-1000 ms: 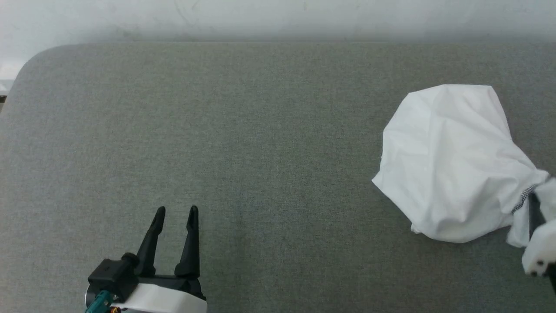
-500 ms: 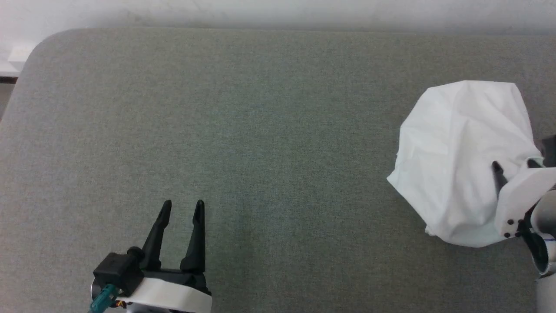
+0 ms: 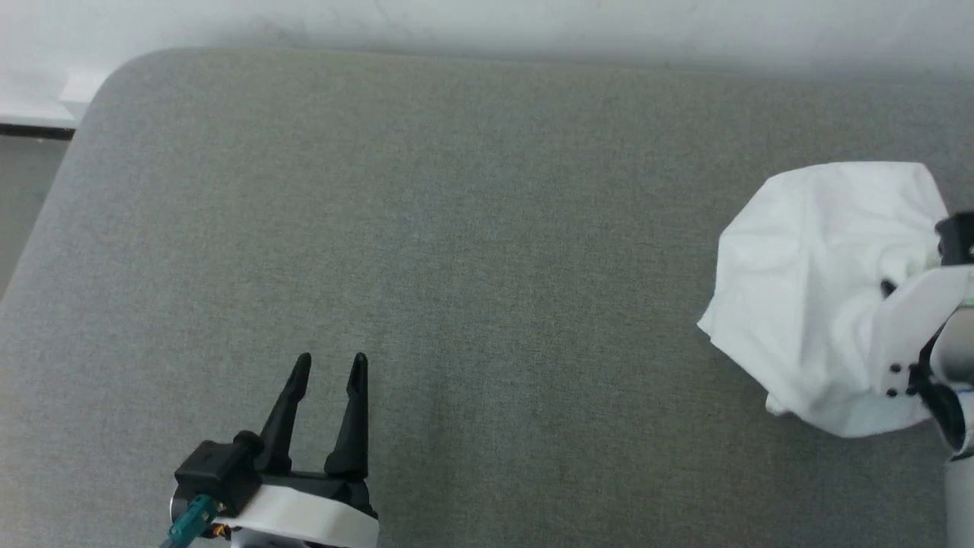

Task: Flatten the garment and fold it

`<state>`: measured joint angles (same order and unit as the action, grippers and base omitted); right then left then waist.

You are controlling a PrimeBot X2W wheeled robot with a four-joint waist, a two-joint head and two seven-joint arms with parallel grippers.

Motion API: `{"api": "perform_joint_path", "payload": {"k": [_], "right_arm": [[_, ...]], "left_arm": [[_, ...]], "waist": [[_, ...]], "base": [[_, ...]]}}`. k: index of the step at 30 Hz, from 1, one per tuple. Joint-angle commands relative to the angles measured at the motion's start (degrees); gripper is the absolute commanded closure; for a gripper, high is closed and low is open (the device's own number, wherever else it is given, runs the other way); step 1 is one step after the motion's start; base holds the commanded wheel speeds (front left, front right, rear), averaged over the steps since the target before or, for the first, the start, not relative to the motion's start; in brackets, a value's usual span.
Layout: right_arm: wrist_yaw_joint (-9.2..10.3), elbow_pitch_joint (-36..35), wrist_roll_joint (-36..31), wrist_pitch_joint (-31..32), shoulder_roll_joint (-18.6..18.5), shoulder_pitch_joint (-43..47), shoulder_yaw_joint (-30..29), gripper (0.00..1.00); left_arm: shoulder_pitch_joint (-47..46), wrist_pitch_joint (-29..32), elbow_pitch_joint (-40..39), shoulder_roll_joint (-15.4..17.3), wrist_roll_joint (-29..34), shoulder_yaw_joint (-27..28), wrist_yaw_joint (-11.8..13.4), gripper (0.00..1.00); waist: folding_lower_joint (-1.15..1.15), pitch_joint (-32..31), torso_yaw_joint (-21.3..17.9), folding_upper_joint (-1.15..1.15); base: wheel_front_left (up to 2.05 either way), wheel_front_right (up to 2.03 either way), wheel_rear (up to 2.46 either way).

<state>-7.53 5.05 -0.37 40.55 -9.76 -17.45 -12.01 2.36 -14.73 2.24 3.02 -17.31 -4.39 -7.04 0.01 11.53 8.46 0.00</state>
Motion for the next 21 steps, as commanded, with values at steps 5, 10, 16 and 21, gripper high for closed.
{"api": "perform_joint_path", "payload": {"k": [5, 10, 16, 21], "right_arm": [[0.04, -6.3, 1.26, -2.01, -3.44, -6.46, 4.43, 1.0], [0.04, -8.72, 1.26, -2.54, -5.96, -13.99, 17.22, 1.0], [0.04, -2.02, 7.58, -1.08, -3.59, -14.68, 37.27, 1.0], [0.04, 3.23, 13.59, -1.29, -2.78, -11.14, 46.84, 1.0]], "left_arm": [[1.29, -0.27, 0.47, -0.11, -0.61, -0.56, -0.35, 0.0], [1.91, -0.27, 0.41, -0.12, -1.17, -1.08, -0.05, 0.0], [1.47, -0.27, 0.51, -0.13, -2.12, -2.01, 0.08, 0.0], [0.48, -0.27, 0.59, -0.13, -2.57, -2.47, 0.1, 0.0]], "waist": [[-0.01, -4.84, 0.61, 0.0], [-0.01, -5.35, 1.69, 0.0], [-0.01, -3.5, 3.5, 0.0], [-0.01, -1.87, 4.47, 0.0]], "base": [[0.0, 0.0, 0.0], [0.0, 0.0, 0.0], [0.0, 0.0, 0.0], [0.0, 0.0, 0.0]]}}
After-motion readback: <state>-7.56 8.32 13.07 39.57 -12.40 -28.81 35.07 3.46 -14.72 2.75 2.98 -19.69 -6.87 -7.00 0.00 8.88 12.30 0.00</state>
